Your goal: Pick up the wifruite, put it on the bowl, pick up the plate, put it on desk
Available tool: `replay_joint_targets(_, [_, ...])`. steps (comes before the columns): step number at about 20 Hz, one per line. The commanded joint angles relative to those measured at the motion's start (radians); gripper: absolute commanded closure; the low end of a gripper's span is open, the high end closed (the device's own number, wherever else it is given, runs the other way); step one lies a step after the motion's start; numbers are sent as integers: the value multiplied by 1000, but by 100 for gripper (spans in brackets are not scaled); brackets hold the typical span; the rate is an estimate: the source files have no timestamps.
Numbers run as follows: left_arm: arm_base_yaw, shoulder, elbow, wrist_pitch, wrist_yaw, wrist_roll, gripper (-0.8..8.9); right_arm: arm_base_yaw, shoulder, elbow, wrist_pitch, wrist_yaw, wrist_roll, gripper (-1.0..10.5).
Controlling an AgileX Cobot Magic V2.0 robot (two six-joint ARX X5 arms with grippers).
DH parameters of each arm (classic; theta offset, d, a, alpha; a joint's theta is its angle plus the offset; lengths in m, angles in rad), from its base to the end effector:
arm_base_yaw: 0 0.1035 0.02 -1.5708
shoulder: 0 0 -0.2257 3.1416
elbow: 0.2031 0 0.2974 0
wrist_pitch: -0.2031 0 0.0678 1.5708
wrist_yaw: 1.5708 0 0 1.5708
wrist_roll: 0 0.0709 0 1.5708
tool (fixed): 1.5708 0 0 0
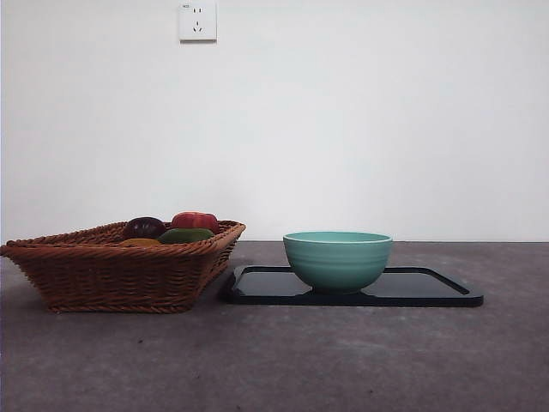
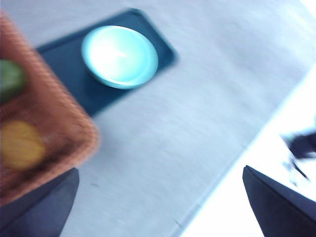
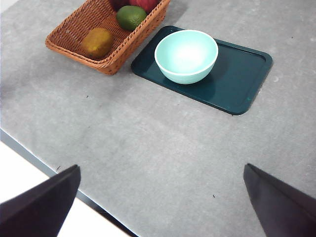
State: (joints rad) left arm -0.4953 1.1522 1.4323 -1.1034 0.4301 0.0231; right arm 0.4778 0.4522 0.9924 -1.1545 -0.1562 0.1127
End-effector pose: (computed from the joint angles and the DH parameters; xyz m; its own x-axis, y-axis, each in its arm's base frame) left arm 0.2336 -0.1598 0.3509 0.3455 -0.6605 -0.6666 0.6961 0.6567 -0.2900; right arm 0.1269 0.0781 0.3239 0.6453 0.5093 -0.5694 -0.5060 0.8434 0.1810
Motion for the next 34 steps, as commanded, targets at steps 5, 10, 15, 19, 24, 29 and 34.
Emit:
replay_joint_targets(5, [-23, -165, -53, -36, 69, 70, 283, 7, 2, 8, 9, 0, 11, 367])
replay_joint_targets(10, [-23, -322, -142, -50, 69, 64, 283, 7, 2, 8, 9, 0, 11, 367])
replay_joint_targets(15, [-23, -489, -249, -48, 69, 55, 283, 7, 2, 8, 10, 0, 11, 367])
replay_joint_targets(19, [-23, -575, -264, -48, 69, 55, 283, 7, 2, 8, 10, 0, 12, 367])
replay_joint_targets(24, [-23, -625, -264, -43, 69, 55, 283, 7, 5, 8, 18, 0, 15, 367])
replay_joint_targets(29, [-23, -626, -264, -42, 69, 36, 283, 7, 79, 8, 86, -1, 97, 368])
replay_joint_targets(34, [-23, -626, -264, -42, 69, 36, 283, 7, 309, 26, 161, -4, 181, 368])
